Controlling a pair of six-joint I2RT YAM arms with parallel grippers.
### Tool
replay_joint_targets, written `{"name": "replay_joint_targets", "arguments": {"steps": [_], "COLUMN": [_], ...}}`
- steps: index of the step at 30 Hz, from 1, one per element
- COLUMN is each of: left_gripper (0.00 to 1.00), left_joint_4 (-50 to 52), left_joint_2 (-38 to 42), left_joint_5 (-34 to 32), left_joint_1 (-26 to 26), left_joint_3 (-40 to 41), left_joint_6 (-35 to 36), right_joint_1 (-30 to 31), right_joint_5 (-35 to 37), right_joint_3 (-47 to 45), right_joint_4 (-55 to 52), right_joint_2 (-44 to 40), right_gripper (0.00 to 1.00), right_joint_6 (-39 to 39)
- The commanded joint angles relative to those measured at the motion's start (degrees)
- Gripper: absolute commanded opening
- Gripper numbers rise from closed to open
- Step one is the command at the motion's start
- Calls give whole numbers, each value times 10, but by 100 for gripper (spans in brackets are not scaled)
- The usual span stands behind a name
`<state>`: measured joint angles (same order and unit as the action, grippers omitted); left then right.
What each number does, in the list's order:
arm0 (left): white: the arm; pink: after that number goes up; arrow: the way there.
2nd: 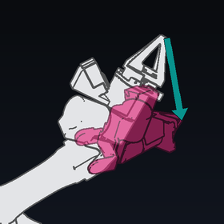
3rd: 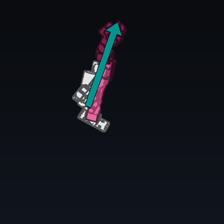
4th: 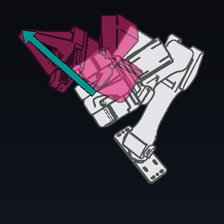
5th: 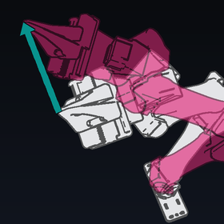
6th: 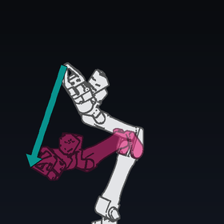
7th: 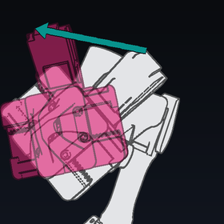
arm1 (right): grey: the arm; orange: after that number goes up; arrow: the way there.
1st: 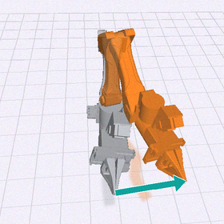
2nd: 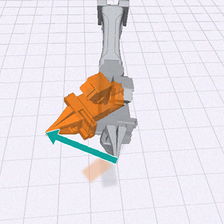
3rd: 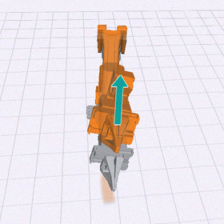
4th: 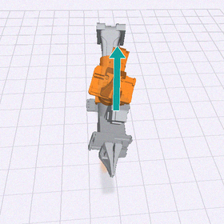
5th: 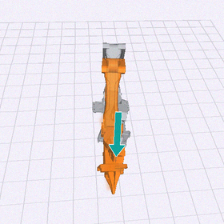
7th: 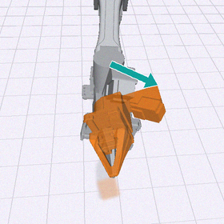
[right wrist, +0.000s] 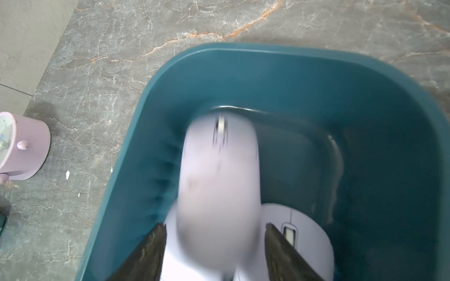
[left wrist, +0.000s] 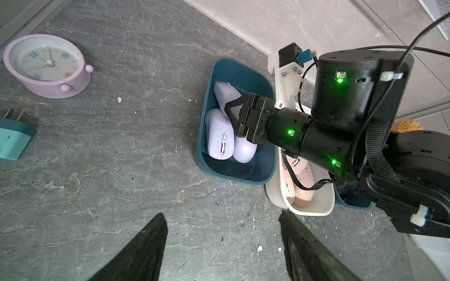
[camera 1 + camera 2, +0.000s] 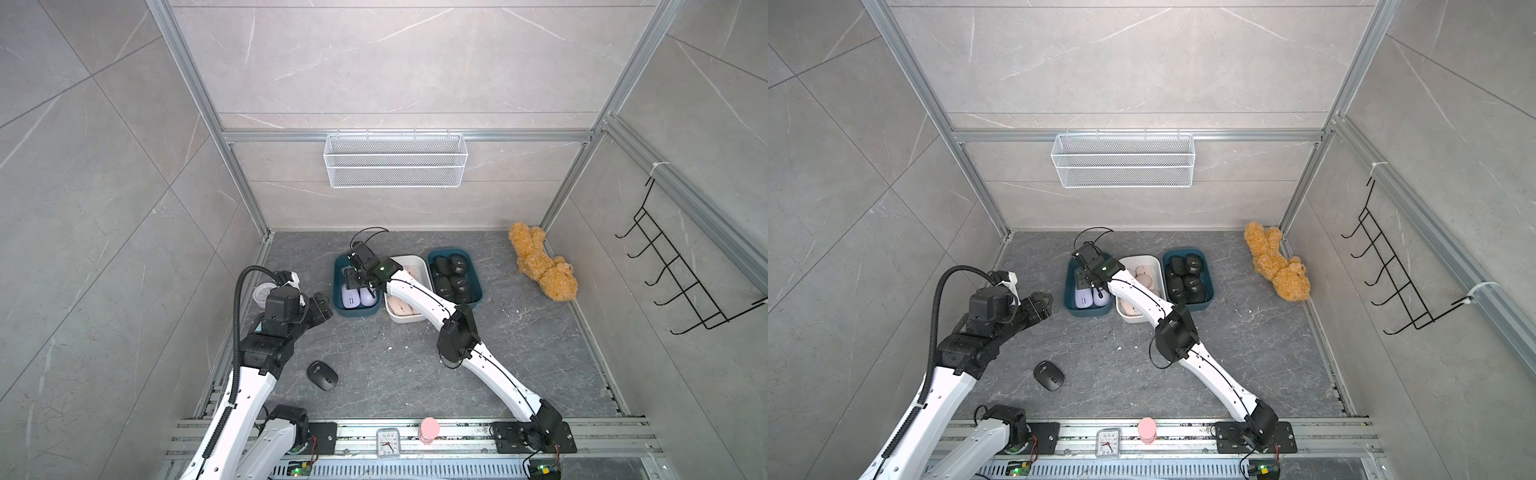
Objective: Place the mice by color into the storage box
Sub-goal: Place the mouse in the storage box, then pick up the mouse from the center of the board.
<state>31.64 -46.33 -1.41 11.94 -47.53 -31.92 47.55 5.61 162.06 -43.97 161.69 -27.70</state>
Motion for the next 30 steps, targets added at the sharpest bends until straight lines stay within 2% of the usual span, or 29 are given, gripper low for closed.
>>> {"name": "replay_joint_targets", "arguments": {"steps": [1,8,14,22,26,28,30], "left_gripper": [75,75,73,69,69,69,69], "left_joint_4": [-12,-3,29,71,79,80,79], "left_joint_2": [3,1,3,0,0,-1,-3], "left_joint_5": [0,-1,-34,-44,-80,-95,-100], "left_joint_1": [0,0,0,15,56,73,85], "left_joint_3": [1,5,2,7,13,12,12], "left_joint_6": [-9,-28,-45,-87,-105,-112,-122], "right_joint_1": [-1,13,32,45,43,43,36], "right_joint_5": [-5,11,38,36,22,21,11], "right_joint_3": [7,27,33,0,-97,-207,-359], "right_joint_4": [-18,-56,-94,-123,-68,4,120], "right_joint_2": [-24,-81,-140,-213,-279,-345,-436], "right_gripper": [65,64,63,62,61,62,64], "right_joint_6": [3,53,101,139,155,163,162]}}
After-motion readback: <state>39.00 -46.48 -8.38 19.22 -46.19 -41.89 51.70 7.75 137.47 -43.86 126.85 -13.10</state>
